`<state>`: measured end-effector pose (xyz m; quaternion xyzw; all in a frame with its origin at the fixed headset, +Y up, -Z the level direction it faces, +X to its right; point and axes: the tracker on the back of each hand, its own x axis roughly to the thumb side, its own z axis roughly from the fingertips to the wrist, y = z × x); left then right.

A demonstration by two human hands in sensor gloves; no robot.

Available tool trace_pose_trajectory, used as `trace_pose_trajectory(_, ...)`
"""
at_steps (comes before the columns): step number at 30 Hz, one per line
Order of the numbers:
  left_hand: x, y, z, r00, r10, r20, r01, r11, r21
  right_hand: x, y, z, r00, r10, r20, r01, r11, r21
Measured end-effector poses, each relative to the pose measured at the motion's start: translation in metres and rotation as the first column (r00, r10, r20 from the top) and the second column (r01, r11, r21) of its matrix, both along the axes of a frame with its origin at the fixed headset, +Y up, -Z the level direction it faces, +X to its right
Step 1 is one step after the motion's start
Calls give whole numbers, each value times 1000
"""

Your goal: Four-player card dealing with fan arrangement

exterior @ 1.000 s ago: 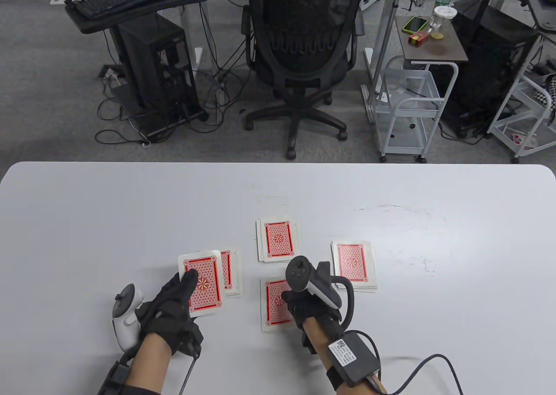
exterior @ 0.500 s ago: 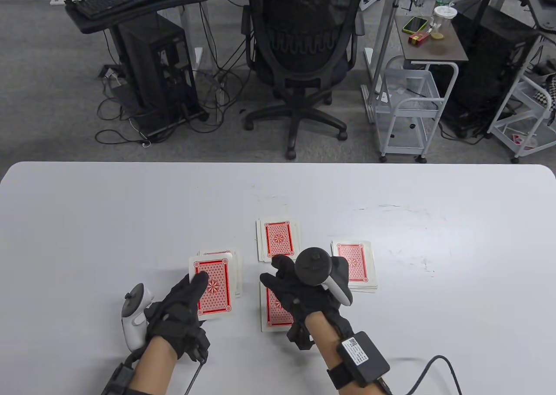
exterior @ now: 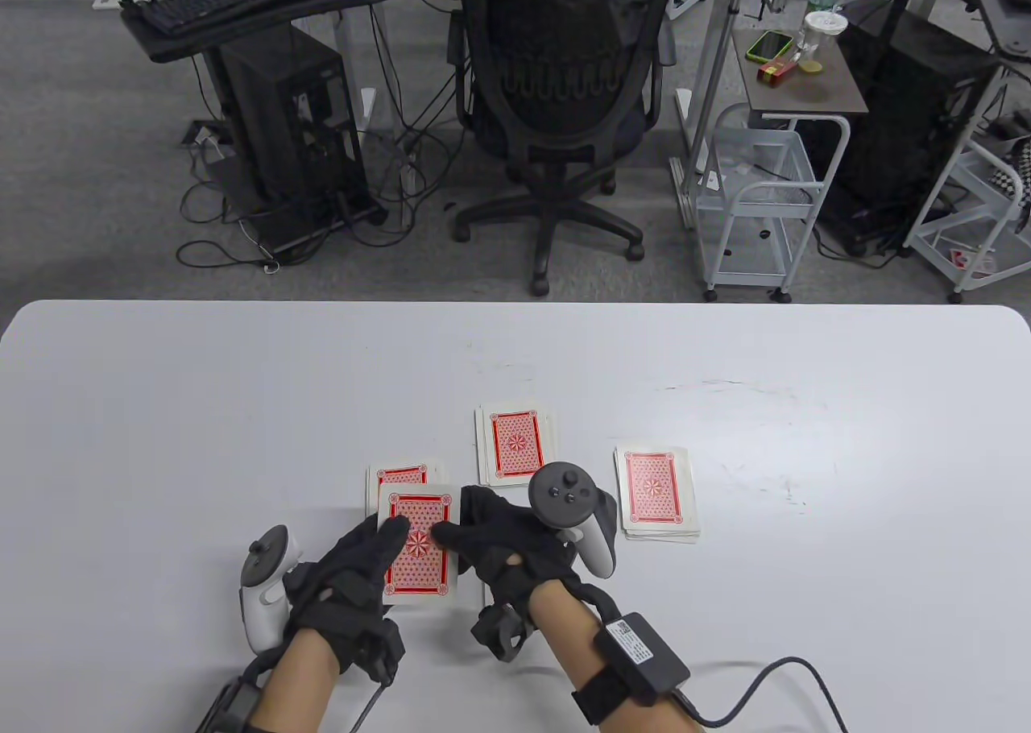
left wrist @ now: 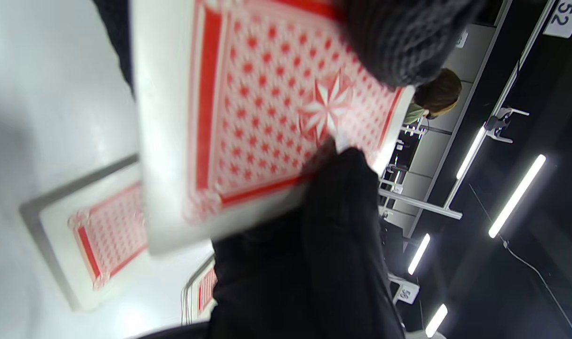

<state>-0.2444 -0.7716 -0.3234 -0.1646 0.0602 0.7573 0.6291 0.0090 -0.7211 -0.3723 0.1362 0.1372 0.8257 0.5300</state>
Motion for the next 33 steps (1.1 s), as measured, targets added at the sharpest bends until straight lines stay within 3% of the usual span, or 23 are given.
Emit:
trace_pose_trajectory(7, -56, 0, -3, 975, -115, -191, 104, 992, -68, -29, 13, -45, 979, 200, 35, -200, 980, -5)
trace_pose_trajectory(14, -77, -3, -2, 955, -120, -272, 89, 988, -125, -73, -4, -84, 895, 444, 44, -443, 896, -27)
trace_pose_trajectory(16, -77, -4, -3, 958, -108, -266, 77, 989, -125, -82, -12, -90, 849, 527, 46, -526, 850, -42)
trace_pose_trajectory(18, -75, -4, -4, 962, -95, -256, 67, 991, -118, -90, -18, -94, 765, 642, 54, -641, 767, -35)
trace_pose_trajectory(24, -68, -2, -8, 970, -121, -212, 102, 990, -99, -108, -33, -93, 459, 882, 109, -888, 458, 32)
trace_pose_trajectory(29, -65, 0, -7, 964, -172, -202, 157, 983, -91, -105, -33, -86, 485, 869, 103, -875, 481, 65)
trace_pose_trajectory(33, -56, 4, -8, 961, -213, -175, 208, 977, -51, -92, -7, -71, 562, 821, 100, -827, 553, 106)
